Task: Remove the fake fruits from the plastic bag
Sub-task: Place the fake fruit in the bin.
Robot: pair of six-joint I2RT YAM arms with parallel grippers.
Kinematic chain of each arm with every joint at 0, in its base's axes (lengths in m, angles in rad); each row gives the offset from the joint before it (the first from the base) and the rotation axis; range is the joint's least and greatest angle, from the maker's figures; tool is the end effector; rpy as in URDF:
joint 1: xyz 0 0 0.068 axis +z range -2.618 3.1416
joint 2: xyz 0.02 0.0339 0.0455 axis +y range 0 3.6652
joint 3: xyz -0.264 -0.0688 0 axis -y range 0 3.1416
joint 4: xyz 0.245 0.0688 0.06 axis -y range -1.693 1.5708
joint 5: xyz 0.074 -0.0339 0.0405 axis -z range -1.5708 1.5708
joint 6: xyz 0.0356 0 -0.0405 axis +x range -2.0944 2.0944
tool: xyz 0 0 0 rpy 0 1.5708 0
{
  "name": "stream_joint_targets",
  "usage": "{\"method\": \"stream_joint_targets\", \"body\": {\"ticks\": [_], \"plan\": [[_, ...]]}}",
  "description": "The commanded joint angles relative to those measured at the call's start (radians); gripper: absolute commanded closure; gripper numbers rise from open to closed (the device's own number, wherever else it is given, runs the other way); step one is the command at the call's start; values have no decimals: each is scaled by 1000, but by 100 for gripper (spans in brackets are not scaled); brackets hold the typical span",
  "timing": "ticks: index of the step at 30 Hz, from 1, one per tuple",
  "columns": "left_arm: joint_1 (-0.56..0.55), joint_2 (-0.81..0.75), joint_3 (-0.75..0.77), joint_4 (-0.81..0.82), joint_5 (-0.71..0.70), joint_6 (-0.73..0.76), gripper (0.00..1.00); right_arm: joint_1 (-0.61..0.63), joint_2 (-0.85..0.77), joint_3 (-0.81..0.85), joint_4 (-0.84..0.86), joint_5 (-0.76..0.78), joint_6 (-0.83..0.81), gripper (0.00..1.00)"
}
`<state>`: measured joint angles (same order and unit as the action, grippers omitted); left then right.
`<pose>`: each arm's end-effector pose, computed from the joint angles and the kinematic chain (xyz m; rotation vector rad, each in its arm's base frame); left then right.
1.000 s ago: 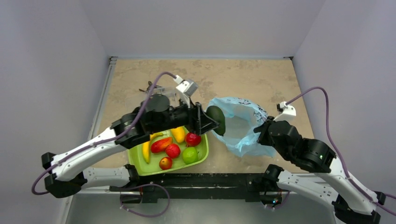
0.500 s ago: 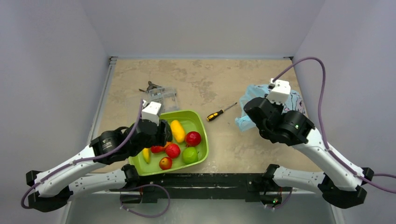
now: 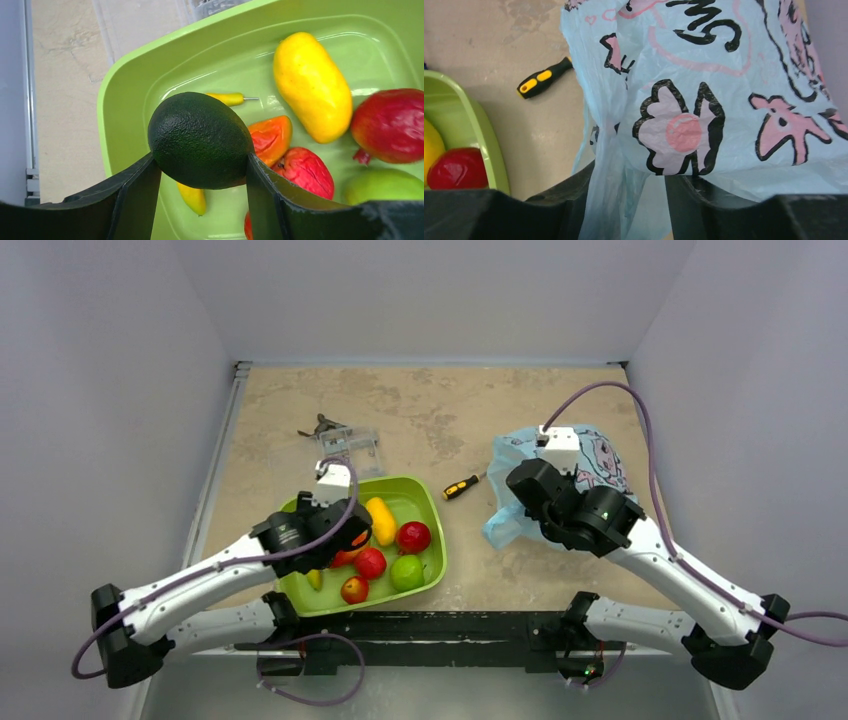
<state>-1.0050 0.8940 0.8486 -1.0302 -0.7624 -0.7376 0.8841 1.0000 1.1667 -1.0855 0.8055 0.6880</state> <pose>0.1009 -0.1130 0.2804 0.0741 2.2634 0.1456 0.1269 0.1143 0.3570 0.0970 2.1547 -0.1321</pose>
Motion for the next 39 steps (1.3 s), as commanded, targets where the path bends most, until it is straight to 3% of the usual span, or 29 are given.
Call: {"method": "stream_joint_targets", "body": {"ticks": [1, 6, 14, 17, 22, 26, 30, 33, 37, 39], "plan": [[73, 134, 45, 80, -11, -61, 100, -2, -48, -5, 25, -94, -17, 51], [130, 205, 58, 136, 77, -262, 100, -2, -144, -12, 58, -150, -13, 36], [214, 149, -15, 179, 102, -623, 100, 0, -261, -10, 125, -223, -48, 14], [248, 144, -24, 149, 129, -731, 88, -1, -267, 5, 107, -221, -47, 13], [302, 154, -46, 157, 206, -810, 79, 0, -277, 13, 84, -190, -48, 6], [319, 167, -71, 182, 250, -837, 75, -1, -261, 66, -6, -36, 1, 1], [332, 184, -84, 186, 264, -851, 57, -1, -243, 129, -83, 60, 20, 1], [338, 189, -85, 182, 273, -850, 28, -1, -235, 155, -127, 102, 9, 1], [338, 171, -74, 175, 294, -826, 3, -2, -240, 192, -147, 104, -28, 1], [339, 151, -63, 167, 301, -801, 0, -2, -254, 210, -133, 81, -71, 1]]}}
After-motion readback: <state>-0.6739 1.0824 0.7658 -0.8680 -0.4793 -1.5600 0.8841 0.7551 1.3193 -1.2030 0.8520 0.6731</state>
